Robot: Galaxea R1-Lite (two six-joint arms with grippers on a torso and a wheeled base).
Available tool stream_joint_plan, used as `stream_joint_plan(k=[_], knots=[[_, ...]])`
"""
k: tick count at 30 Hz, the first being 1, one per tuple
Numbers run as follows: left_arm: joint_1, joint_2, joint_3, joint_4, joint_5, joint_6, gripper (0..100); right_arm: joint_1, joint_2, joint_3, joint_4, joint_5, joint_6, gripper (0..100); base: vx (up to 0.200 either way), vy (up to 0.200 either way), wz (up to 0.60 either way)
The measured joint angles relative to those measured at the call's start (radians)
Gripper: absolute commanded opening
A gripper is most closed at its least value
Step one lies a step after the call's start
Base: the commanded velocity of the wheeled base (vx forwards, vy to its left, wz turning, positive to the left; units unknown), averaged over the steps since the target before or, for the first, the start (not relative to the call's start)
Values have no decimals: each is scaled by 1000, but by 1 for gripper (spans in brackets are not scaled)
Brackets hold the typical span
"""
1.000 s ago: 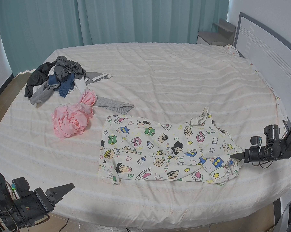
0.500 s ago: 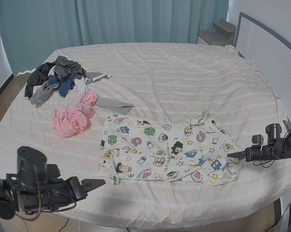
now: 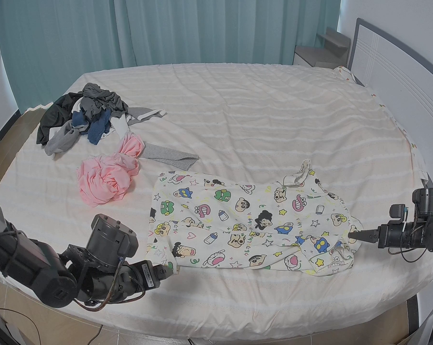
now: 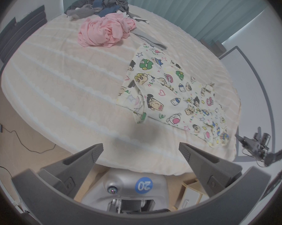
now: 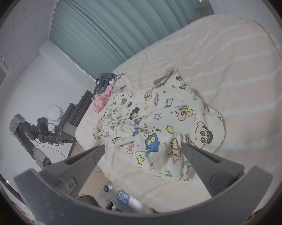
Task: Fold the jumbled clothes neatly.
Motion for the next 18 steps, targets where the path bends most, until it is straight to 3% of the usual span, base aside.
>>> stream_joint_plan(k=[4,18], knots=[[2,51,-27,-20,46,3,100,4,-45,49,-34,-9,7,100,0,0,0],[7,272,-239,-11,55,62,100,17,-71,71,-43,-11,10,100,0,0,0]])
